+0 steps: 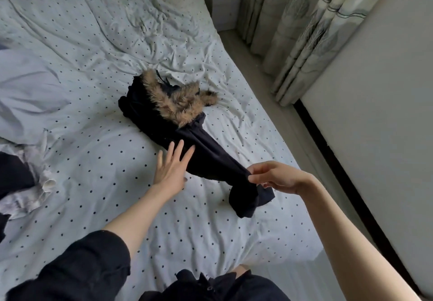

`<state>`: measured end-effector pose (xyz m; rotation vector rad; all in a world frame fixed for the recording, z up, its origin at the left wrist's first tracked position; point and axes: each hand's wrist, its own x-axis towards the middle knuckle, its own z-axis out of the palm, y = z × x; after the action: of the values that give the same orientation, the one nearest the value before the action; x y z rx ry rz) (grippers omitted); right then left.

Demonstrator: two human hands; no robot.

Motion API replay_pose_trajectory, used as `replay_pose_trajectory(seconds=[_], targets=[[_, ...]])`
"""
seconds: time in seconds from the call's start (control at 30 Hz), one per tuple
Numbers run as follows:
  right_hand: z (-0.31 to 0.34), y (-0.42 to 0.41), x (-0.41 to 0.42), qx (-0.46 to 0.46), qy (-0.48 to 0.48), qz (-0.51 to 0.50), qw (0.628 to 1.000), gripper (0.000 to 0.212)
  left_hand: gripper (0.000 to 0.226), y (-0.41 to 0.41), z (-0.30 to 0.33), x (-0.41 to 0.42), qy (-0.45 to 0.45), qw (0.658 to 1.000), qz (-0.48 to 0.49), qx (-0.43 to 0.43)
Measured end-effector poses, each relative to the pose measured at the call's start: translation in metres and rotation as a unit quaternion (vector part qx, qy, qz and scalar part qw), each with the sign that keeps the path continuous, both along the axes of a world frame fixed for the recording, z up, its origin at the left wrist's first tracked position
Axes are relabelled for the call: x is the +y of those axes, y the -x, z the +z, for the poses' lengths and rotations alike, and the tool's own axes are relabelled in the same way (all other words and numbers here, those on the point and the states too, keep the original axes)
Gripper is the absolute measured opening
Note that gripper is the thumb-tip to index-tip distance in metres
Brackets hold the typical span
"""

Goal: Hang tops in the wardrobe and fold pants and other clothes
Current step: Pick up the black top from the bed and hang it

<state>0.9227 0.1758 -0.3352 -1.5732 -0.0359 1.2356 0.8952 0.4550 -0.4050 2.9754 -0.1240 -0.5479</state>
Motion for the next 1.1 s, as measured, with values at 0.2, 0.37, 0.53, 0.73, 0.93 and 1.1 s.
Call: replay_pose_trajectory(seconds=[0.2, 0.37, 0.53, 0.73, 0.93, 1.1], targets=[[0.0, -0.017, -0.016, -0.125, 0.193, -0.128, 0.965, 0.01, 0.029, -0.033, 0.018, -0.018, 0.032, 0.999, 0.03, -0.02], [-0.022, -0.012, 0.001, -0.223, 0.366, -0.173, 0.887, 0.023, 0.026, -0.007, 0.03, -0.071, 0.178, 0.984, 0.007, -0.016], [-0.026, 0.001, 0.021, -0.253, 0.219, -0.309, 0.89, 0.014, 0.035, 0.005, 0.029, -0.093, 0.349, 0.936, 0.014, 0.04], [-0.039, 0.01, 0.029, -0.263, 0.31, -0.187, 0.894, 0.017, 0.045, -0.006, 0.0, -0.041, 0.25, 0.968, -0.002, 0.006], [-0.076, 0.022, 0.068, -0.342, 0.344, 0.003, 0.874, 0.036, 0.073, -0.008, -0.031, 0.023, -0.013, 0.998, -0.041, -0.044], [-0.114, 0.027, 0.09, -0.32, 0.48, 0.217, 0.788, 0.053, 0.059, -0.015, -0.049, 0.041, -0.094, 0.994, -0.053, -0.033]])
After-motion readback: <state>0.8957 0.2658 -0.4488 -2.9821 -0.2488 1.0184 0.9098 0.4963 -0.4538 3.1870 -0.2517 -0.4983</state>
